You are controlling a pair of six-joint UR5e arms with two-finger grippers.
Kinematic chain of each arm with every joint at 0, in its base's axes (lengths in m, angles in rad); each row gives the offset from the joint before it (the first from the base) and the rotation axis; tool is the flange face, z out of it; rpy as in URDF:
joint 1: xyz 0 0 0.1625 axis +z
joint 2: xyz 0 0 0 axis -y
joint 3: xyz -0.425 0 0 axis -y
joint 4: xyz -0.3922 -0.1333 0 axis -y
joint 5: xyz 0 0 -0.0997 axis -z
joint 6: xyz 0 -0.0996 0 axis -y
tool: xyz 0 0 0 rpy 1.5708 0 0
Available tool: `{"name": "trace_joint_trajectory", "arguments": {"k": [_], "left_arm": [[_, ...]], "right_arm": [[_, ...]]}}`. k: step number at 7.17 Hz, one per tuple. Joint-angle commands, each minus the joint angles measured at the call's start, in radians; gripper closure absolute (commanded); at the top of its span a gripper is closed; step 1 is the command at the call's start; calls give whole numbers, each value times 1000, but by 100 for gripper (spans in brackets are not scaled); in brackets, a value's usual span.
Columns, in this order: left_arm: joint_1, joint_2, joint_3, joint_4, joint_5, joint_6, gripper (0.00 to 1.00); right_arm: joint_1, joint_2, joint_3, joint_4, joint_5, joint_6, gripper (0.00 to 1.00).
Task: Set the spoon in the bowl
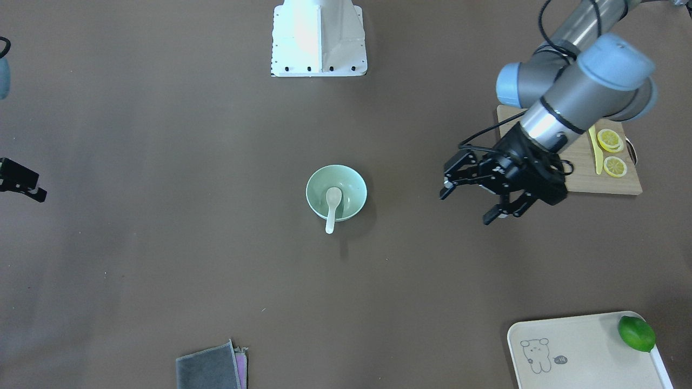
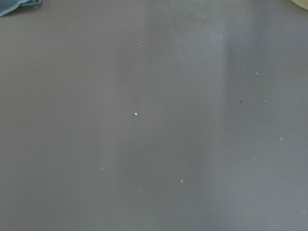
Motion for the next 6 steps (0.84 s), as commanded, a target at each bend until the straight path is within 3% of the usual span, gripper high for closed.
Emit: {"name": "trace_joint_trajectory", "arguments": {"k": [1, 3, 5, 6], "left_arm": [[-167, 127, -24, -4, -135, 162, 2], [-271, 271, -38, -11, -145, 375, 2], [-416, 396, -47, -30, -212, 433, 2], [-431, 446, -43, -78, -225, 451, 2]], "right_arm": [[98, -101, 0, 11, 15, -41, 0], [157, -101, -11, 16, 6, -50, 0], [176, -141, -17, 16, -2, -47, 0], [174, -161, -17, 16, -11, -47, 0]]}}
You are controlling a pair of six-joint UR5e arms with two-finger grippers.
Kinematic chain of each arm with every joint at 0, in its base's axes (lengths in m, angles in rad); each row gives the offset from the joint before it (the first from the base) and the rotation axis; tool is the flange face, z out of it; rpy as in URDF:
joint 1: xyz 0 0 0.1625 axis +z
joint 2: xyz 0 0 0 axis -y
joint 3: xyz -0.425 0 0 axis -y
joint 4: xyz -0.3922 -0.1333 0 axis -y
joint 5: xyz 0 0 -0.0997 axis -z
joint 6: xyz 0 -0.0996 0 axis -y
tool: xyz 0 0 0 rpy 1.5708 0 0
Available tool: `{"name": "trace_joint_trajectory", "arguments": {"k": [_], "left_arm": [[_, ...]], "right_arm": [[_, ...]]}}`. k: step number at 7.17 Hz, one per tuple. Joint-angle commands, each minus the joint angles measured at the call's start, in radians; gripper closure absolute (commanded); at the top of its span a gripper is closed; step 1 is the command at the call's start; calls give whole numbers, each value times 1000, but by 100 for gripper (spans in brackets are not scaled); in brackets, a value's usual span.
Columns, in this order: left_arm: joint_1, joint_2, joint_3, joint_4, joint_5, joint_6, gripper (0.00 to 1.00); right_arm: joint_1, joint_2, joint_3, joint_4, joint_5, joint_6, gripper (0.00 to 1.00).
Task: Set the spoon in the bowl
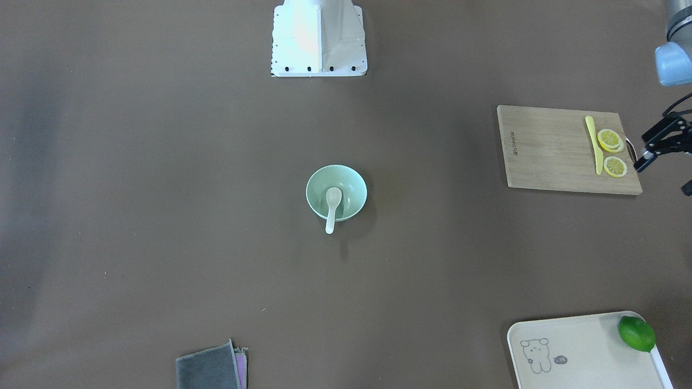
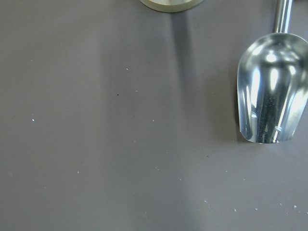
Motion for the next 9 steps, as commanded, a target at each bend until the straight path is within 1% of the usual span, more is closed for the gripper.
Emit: {"name": "trace_joint_trajectory", "arguments": {"k": [1, 3, 4, 5, 6, 7, 8, 9], "left_arm": [[-54, 79, 5, -50, -21, 49, 2], [-97, 97, 9, 15, -23, 51, 2], [-110, 103, 8, 55, -23, 66, 2], [-117, 105, 5, 123, -20, 131, 2], [-122, 103, 2, 216, -8, 208, 2], [-127, 102, -9, 314, 23, 275, 2], [-127, 102, -52, 397, 111, 314, 2], [-131, 105, -117, 493, 240, 326, 2]], "right_arm": [[17, -51, 16, 0, -14, -16, 0], [55, -59, 15, -15, -12, -107, 0], [72, -95, 9, -15, -17, -233, 0], [100, -114, 9, -38, -30, -315, 0], [113, -116, 13, -77, -43, -325, 0], [112, -119, 13, -82, -70, -325, 0], [112, -123, 10, -90, -72, -316, 0], [114, -123, 15, -111, -70, -310, 0]]}}
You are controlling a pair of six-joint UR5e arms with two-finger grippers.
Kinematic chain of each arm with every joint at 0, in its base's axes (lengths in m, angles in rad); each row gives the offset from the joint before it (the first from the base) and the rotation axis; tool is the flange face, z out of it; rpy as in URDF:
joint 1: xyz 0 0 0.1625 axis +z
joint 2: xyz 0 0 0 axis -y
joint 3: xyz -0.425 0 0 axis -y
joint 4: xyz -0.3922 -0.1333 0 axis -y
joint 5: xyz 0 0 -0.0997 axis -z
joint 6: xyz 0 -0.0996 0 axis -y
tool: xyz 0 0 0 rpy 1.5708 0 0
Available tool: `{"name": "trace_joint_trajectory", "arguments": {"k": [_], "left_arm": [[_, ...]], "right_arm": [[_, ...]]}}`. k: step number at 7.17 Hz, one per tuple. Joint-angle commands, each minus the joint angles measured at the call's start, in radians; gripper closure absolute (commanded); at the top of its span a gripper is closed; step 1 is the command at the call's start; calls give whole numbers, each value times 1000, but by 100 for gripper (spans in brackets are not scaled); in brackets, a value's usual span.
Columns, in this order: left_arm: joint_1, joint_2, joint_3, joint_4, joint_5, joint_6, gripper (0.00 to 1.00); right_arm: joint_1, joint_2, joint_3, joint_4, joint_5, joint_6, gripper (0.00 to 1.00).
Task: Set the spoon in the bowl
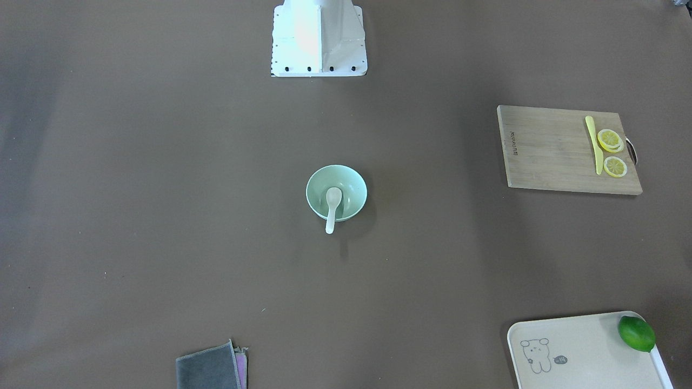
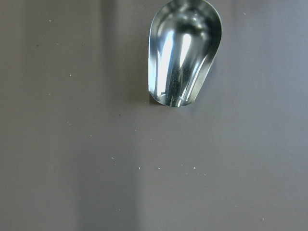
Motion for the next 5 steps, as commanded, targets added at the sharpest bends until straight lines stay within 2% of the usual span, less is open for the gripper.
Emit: {"name": "trace_joint_trajectory", "arguments": {"k": [1, 2, 4, 5], "left_arm": [[-9, 4, -82, 192, 160, 121, 2], [-11, 1, -90, 270, 149, 137, 2], [-11, 30, -61, 265, 17, 87, 2], [-11, 37, -62, 263, 6, 70, 2]], "right_arm": [[2, -4, 3, -37, -5, 7, 0], [2, -3, 4, -45, -5, 9, 0], [2, 17, 12, -117, -7, 9, 0], [1, 13, 16, -119, -2, 9, 0]]}}
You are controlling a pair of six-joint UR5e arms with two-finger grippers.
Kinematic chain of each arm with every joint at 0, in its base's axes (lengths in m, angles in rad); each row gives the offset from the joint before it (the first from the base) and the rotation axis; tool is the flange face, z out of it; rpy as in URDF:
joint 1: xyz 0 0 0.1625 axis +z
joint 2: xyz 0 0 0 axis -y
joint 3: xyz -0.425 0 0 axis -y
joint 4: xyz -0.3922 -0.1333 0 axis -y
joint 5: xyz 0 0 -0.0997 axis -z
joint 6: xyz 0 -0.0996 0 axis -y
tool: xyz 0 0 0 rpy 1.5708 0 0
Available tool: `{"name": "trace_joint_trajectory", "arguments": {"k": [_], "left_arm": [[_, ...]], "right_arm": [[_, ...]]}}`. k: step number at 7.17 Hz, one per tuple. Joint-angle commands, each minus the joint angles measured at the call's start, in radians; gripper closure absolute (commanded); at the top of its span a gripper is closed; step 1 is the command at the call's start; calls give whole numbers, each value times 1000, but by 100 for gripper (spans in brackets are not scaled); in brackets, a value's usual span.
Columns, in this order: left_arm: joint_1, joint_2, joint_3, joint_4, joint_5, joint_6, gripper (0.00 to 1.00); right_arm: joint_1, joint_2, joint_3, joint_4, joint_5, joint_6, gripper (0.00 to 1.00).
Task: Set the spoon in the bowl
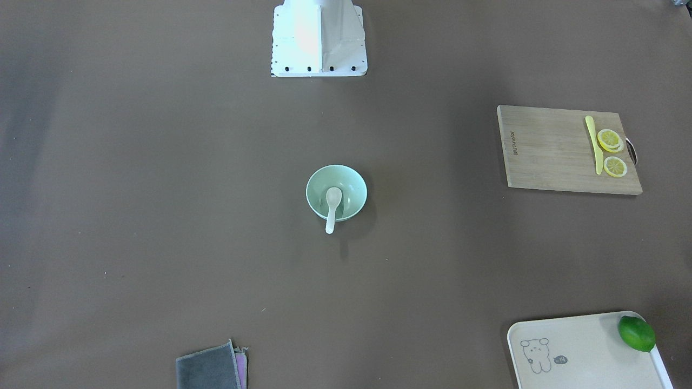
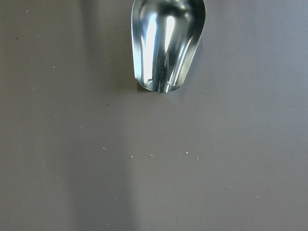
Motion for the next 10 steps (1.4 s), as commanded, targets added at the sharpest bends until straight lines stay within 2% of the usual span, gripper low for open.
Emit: {"name": "trace_joint_trajectory", "arguments": {"k": [1, 10], "left_arm": [[0, 14, 10, 0, -37, -24, 2], [-19, 9, 11, 2, -36, -26, 2]], "right_arm": [[-1, -3, 6, -21, 13, 3, 0], [-1, 4, 12, -13, 26, 3, 0]]}}
